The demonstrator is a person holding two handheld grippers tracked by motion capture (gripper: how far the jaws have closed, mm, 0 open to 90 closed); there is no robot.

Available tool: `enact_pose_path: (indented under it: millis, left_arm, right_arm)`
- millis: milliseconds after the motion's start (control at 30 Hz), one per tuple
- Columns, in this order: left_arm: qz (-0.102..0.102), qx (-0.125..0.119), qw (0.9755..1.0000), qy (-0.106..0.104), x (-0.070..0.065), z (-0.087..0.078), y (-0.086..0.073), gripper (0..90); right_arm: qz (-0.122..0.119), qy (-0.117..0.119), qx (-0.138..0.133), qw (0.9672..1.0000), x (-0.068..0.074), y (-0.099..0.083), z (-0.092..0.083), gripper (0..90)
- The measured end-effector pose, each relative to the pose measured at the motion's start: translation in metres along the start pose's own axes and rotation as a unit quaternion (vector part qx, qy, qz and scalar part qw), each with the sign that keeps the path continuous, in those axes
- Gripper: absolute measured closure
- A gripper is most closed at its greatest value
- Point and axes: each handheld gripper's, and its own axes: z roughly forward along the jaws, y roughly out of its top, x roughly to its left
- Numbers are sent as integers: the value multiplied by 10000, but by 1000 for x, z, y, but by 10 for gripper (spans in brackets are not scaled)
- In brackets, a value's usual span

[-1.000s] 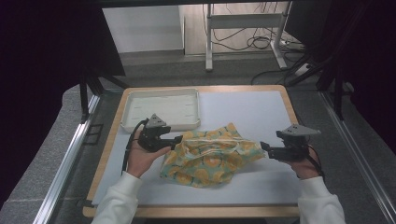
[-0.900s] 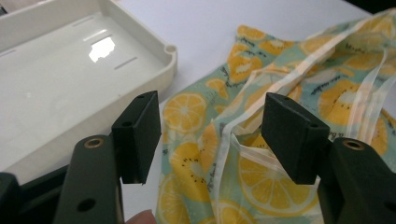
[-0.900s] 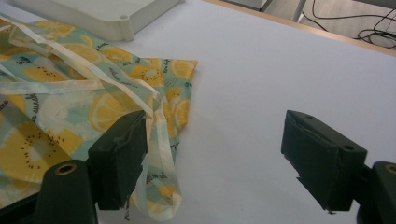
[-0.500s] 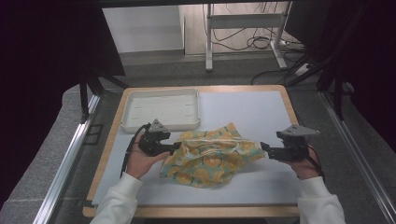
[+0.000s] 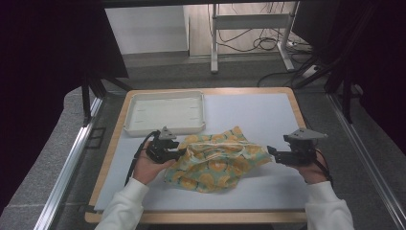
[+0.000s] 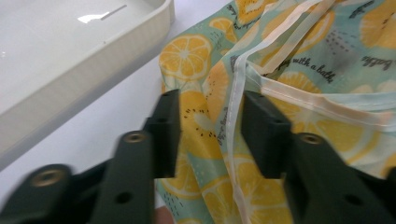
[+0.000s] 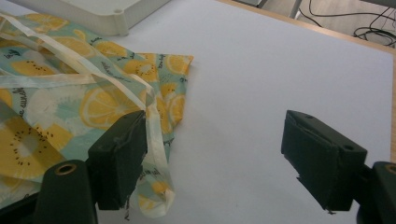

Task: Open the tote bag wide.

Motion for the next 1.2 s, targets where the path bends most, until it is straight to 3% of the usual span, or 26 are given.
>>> enact_pose_path:
  millis: [33, 67, 167, 300, 733, 1200]
  left_arm:
    - [-14, 4, 10000, -15, 0, 2, 0, 615]
    - [-14, 8, 10000, -34, 1, 3, -1, 697]
    - [-12, -18, 9999, -114, 1, 5, -1, 806]
    - [-4, -144, 9998, -156, 0, 0, 1, 885]
    - [-37, -290, 9992, -277, -1, -6, 3, 900]
    - [-95, -324, 9990, -299, 0, -7, 3, 900]
  right_arm:
    - [0, 0, 0, 10000, 0, 0, 0, 228]
    - [-1, -6, -8, 10000, 0, 0, 0, 228]
    - [-2, -10, 2, 10000, 1, 0, 1, 228]
    - [-9, -25, -24, 10000, 1, 0, 1, 228]
    - [-6, 20, -134, 9999, 2, 4, -4, 229]
    - [-267, 206, -173, 9993, 14, 25, -2, 245]
